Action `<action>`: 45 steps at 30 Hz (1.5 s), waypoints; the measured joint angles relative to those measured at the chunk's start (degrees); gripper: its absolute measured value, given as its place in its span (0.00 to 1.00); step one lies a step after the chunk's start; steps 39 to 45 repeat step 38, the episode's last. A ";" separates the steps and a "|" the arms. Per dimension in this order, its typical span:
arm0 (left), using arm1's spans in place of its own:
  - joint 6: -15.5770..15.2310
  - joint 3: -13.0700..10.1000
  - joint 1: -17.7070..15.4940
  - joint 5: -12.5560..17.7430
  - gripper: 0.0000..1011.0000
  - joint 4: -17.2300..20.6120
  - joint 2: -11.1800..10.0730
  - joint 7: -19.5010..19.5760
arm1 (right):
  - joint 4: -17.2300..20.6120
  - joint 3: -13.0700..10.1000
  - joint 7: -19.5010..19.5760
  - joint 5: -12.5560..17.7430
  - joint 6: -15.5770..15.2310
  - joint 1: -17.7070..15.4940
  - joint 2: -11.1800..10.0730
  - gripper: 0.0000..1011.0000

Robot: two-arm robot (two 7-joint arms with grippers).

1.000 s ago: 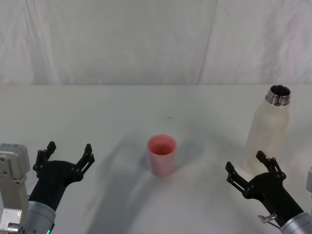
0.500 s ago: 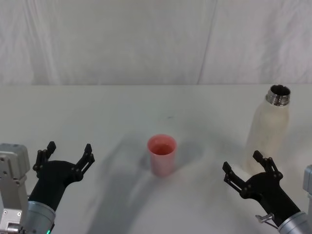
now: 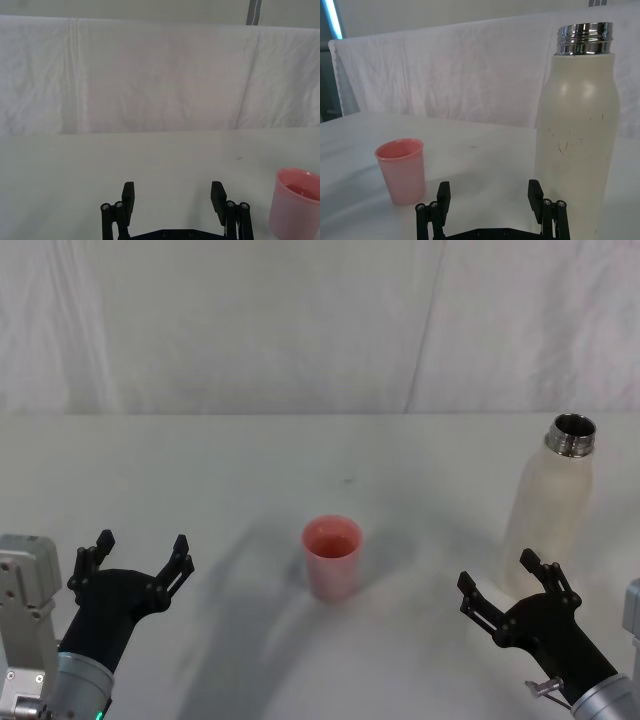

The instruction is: Grasp the thermos with one hand and pour water into the cup lid.

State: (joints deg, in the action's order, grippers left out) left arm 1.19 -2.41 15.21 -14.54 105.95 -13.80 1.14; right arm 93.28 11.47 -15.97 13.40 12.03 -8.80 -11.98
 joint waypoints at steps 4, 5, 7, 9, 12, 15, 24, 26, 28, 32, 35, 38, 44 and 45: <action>0.00 0.00 0.00 0.00 0.99 0.00 0.00 0.00 | 0.01 -0.02 0.00 0.00 0.02 0.00 0.00 0.99; 0.00 0.00 0.00 0.00 0.99 0.00 0.00 0.00 | 0.01 -0.02 0.00 0.00 0.02 0.00 0.00 0.99; 0.00 0.00 0.00 0.00 0.99 0.00 0.00 0.00 | 0.01 -0.02 0.00 0.00 0.02 0.00 0.00 0.99; 0.00 0.00 0.00 0.00 0.99 0.00 0.00 0.00 | 0.01 -0.02 0.00 0.00 0.02 0.00 0.00 0.99; 0.00 0.00 0.00 0.00 0.99 0.00 0.00 0.00 | 0.02 -0.02 0.00 0.00 0.02 0.00 0.00 0.99; 0.00 0.00 0.00 0.00 0.99 0.00 0.00 0.00 | 0.02 -0.02 0.01 0.00 0.02 0.00 0.00 0.99; 0.00 0.00 0.00 0.00 0.99 0.00 0.00 0.00 | 0.01 -0.02 0.00 0.00 0.02 0.00 0.00 0.99; 0.00 0.00 0.00 0.00 0.99 0.00 0.00 0.00 | 0.02 -0.02 0.00 0.00 0.02 0.00 0.00 0.99; 0.00 0.00 0.00 0.00 0.99 0.00 0.00 0.00 | 0.01 -0.02 0.00 0.00 0.02 0.00 0.00 0.99; 0.00 0.00 0.00 0.00 0.99 0.00 0.00 0.00 | 0.02 -0.02 0.01 0.00 0.02 0.00 0.00 0.99; 0.00 0.00 0.00 0.00 0.99 0.00 0.00 0.00 | 0.02 -0.01 0.01 0.00 0.02 0.00 0.00 0.99; 0.00 0.00 0.00 0.00 0.99 0.00 0.00 0.00 | 0.02 -0.02 0.01 0.00 0.02 0.00 0.00 0.99; 0.00 0.00 0.00 0.00 0.99 0.00 0.00 0.00 | 0.02 -0.02 0.01 0.00 0.02 0.00 0.00 0.99; 0.00 0.00 0.00 0.00 0.99 0.00 0.00 0.00 | 0.02 -0.02 0.01 0.00 0.02 0.00 0.00 0.99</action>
